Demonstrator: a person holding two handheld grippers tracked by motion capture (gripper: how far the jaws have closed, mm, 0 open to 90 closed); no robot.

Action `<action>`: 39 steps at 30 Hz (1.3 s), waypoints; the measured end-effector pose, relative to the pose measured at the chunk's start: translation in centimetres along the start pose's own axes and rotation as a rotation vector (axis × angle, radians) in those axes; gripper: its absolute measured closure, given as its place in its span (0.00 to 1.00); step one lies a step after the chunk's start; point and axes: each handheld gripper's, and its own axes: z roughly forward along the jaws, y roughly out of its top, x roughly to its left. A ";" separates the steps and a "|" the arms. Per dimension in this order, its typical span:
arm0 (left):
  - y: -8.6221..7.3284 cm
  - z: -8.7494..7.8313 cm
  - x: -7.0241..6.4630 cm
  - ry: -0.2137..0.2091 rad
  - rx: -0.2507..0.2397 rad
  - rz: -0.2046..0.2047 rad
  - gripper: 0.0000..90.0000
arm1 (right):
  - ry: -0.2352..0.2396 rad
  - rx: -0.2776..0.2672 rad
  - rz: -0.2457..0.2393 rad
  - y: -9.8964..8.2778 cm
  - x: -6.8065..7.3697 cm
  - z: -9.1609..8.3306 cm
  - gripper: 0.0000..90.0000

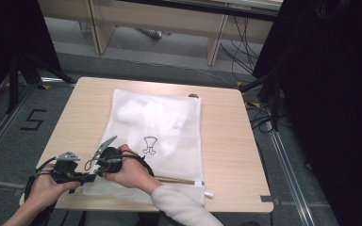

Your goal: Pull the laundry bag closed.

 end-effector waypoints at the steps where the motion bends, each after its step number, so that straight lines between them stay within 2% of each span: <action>1: 0.0 -0.1 0.1 -0.011 0.007 -0.001 0.95 | 0.007 0.007 -0.001 -0.1 0.0 0.1 0.92; 3: -0.1 -0.1 0.1 -0.008 -0.013 -0.007 0.95 | -0.008 0.020 0.009 -0.3 -0.1 0.1 0.92; 4: 0.0 -0.2 0.1 -0.002 0.002 -0.006 0.95 | 0.008 0.019 0.015 -0.4 -0.1 0.1 0.92; 6: 0.0 -0.1 0.2 -0.009 0.006 -0.002 0.95 | 0.007 0.018 0.011 -0.4 -0.1 0.2 0.92; 7: -0.1 0.1 0.1 -0.008 -0.019 -0.006 0.95 | 0.008 0.018 0.013 -0.5 -0.1 0.3 0.92; 8: 0.0 -0.1 0.1 -0.003 0.008 0.001 0.95 | 0.005 0.020 0.014 -0.6 -0.1 0.2 0.92; 9: 0.0 -0.1 0.1 -0.009 0.014 0.009 0.95 | 0.004 0.023 0.012 -0.6 -0.1 0.2 0.92; 11: 0.0 -0.1 0.1 -0.006 0.002 -0.002 0.95 | -0.004 0.025 0.003 -0.7 -0.1 0.2 0.92; 12: -0.1 0.0 0.0 -0.005 -0.022 -0.007 0.95 | -0.004 0.025 0.003 -0.7 -0.1 0.2 0.92; 13: 0.0 0.0 0.0 0.000 -0.016 -0.005 0.95 | -0.003 0.024 0.006 -0.8 -0.1 0.2 0.92; 15: 0.0 -0.1 0.0 -0.009 -0.009 -0.006 0.95 | -0.005 0.049 0.035 -0.9 0.1 0.1 0.92; 17: 0.0 -0.1 0.0 -0.007 -0.005 -0.007 0.95 | -0.001 0.048 0.029 -0.9 0.0 0.1 0.92; 18: 0.0 -0.3 0.1 -0.016 0.003 0.003 0.95 | 0.001 0.035 0.010 -1.1 -0.1 0.2 0.92; 23: 0.0 -0.2 0.1 -0.018 -0.003 0.002 0.95 | 0.009 0.040 0.020 -1.3 -0.2 0.2 0.92; 24: 0.0 -0.1 -0.1 -0.008 -0.021 -0.007 0.95 | 0.014 0.038 0.015 -1.3 -0.3 0.2 0.92; 26: 0.0 -0.2 -0.1 -0.006 -0.025 -0.008 0.95 | 0.017 0.041 0.021 -1.4 -0.3 0.2 0.92; 27: 0.1 -0.3 0.0 -0.016 -0.012 -0.002 0.95 | 0.004 0.051 0.021 -1.4 -0.3 0.2 0.92; 30: 0.1 -0.4 0.1 -0.015 -0.017 -0.006 0.95 | 0.003 0.063 0.018 -1.7 -0.3 0.5 0.92; 31: 0.1 -0.4 0.1 -0.013 -0.017 -0.004 0.95 | 0.006 0.071 0.032 -1.9 -0.4 0.5 0.92; 39: 0.1 -0.4 -0.1 -0.007 -0.022 -0.002 0.95 | 0.006 0.071 0.031 -2.1 -0.4 0.2 0.92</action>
